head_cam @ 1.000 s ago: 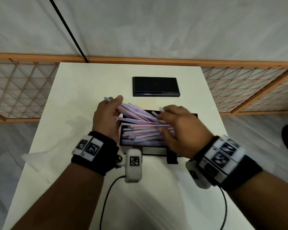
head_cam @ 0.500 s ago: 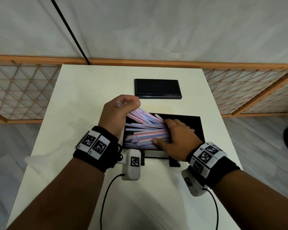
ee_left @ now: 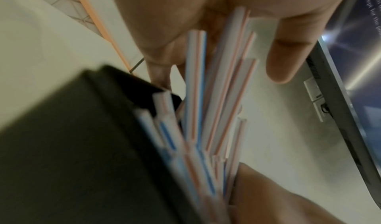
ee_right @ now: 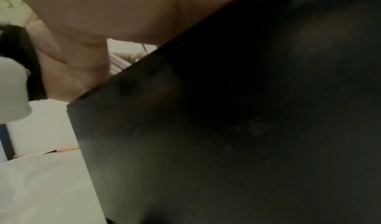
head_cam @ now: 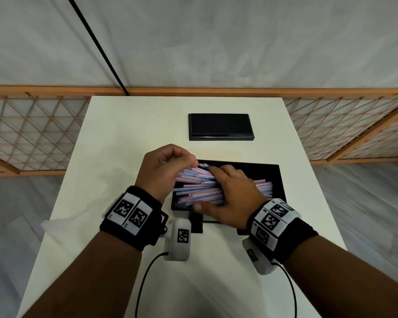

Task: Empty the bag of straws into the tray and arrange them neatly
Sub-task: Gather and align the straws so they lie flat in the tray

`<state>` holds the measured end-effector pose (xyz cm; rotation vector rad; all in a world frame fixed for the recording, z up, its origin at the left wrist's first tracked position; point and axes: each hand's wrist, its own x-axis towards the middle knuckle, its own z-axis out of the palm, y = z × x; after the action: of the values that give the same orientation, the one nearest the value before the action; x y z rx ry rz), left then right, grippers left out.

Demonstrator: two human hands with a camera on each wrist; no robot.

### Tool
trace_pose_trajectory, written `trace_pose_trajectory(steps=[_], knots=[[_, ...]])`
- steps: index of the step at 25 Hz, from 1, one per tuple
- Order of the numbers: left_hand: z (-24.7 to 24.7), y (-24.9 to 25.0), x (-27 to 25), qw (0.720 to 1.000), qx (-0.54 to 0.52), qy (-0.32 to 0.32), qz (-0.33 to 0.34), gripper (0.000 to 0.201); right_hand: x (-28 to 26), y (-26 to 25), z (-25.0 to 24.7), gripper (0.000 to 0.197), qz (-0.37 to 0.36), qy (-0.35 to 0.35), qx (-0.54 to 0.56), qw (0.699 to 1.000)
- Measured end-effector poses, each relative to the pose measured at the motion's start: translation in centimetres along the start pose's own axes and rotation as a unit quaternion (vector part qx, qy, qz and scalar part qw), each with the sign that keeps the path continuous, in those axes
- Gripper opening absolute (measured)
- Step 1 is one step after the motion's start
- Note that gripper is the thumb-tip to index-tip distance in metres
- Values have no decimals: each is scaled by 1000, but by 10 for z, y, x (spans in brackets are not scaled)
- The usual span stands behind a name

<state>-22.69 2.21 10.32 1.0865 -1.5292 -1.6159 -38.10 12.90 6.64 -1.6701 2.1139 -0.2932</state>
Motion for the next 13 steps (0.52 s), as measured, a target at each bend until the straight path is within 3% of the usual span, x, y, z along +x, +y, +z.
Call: trace_pose_trajectory(steps=[3, 6, 9, 11, 13], knots=[[-5, -3, -7, 1000, -7, 1, -3, 18, -2, -2, 0, 107, 11, -12, -6, 1000], [-11, 3, -11, 997, 25, 69, 31, 32, -1, -4, 0, 111, 24, -50, -20, 998], [-17, 27, -7, 981, 92, 156, 77, 21, 2, -5, 1, 110, 38, -80, -42, 995], [-6, 48, -9, 964, 171, 162, 120, 7, 6, -5, 0, 114, 42, -94, -52, 993], [12, 62, -8, 966, 176, 151, 115, 14, 9, -5, 0, 116, 46, -103, -50, 992]])
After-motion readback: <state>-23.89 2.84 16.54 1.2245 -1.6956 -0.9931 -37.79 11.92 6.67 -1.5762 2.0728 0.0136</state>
